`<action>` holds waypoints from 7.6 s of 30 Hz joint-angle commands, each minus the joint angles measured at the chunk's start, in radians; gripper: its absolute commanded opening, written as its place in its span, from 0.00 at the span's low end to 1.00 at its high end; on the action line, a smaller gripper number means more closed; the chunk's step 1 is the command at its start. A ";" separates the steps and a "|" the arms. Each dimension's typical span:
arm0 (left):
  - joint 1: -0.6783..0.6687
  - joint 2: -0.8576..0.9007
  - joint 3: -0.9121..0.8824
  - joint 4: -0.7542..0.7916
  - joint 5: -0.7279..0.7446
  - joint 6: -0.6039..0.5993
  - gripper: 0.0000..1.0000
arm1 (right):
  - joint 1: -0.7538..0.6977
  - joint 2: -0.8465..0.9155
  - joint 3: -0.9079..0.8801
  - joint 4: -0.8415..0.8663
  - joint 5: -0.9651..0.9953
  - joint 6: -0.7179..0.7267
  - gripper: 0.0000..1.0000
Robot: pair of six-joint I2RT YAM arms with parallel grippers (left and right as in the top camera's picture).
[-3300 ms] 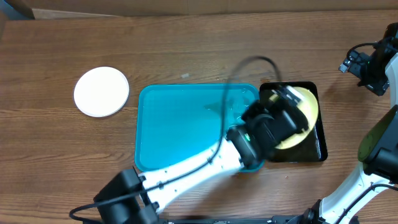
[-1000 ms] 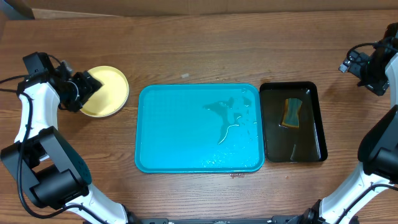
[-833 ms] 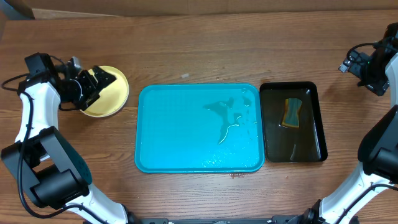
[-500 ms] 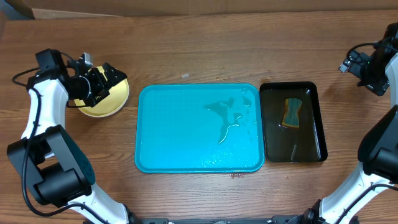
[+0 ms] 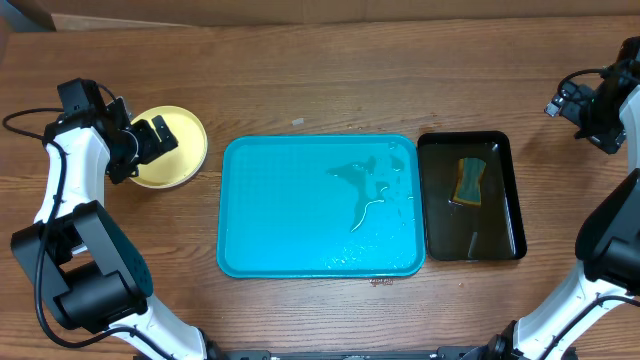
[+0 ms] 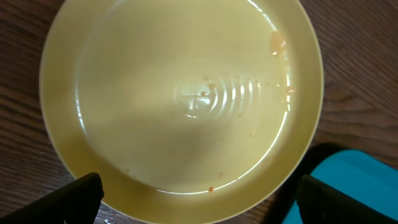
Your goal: Clean dirty plates on tray and stack at the side
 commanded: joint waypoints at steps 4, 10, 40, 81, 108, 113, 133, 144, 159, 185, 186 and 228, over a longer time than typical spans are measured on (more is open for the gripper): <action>0.005 0.000 0.005 0.001 -0.047 0.015 1.00 | 0.004 -0.023 0.003 0.006 0.002 0.004 1.00; 0.005 0.000 0.005 0.001 -0.047 0.015 1.00 | 0.004 -0.023 0.003 0.008 0.002 0.005 1.00; 0.005 0.000 0.005 0.001 -0.047 0.015 1.00 | 0.237 -0.193 0.003 -0.492 -0.291 0.060 0.04; 0.005 0.000 0.005 0.001 -0.047 0.015 1.00 | 0.544 -0.193 -0.539 -0.214 -0.176 0.554 0.04; 0.004 0.000 0.005 0.001 -0.047 0.015 1.00 | 0.629 -0.193 -0.573 -0.208 -0.237 0.554 0.04; 0.004 0.000 0.005 0.001 -0.047 0.015 1.00 | 0.629 -0.193 -0.573 -0.208 -0.227 0.554 0.04; 0.004 0.000 0.005 0.001 -0.047 0.015 1.00 | 0.524 -0.192 -0.406 0.021 -0.052 0.524 0.04; 0.004 0.000 0.005 0.001 -0.047 0.015 1.00 | 0.529 -0.188 -0.407 0.091 -0.064 0.532 0.04; 0.004 0.000 0.005 0.001 -0.047 0.015 1.00 | 0.545 -0.109 -0.407 0.160 -0.094 0.571 0.04; 0.004 0.000 0.005 0.001 -0.047 0.015 1.00 | 0.566 -0.108 -0.406 0.170 -0.208 0.516 0.04; 0.004 0.000 0.005 0.001 -0.047 0.015 1.00 | 0.563 -0.108 -0.405 0.173 -0.206 0.516 0.04; 0.004 0.000 0.005 0.001 -0.047 0.015 1.00 | 0.501 -0.179 0.106 -0.163 -0.132 0.097 1.00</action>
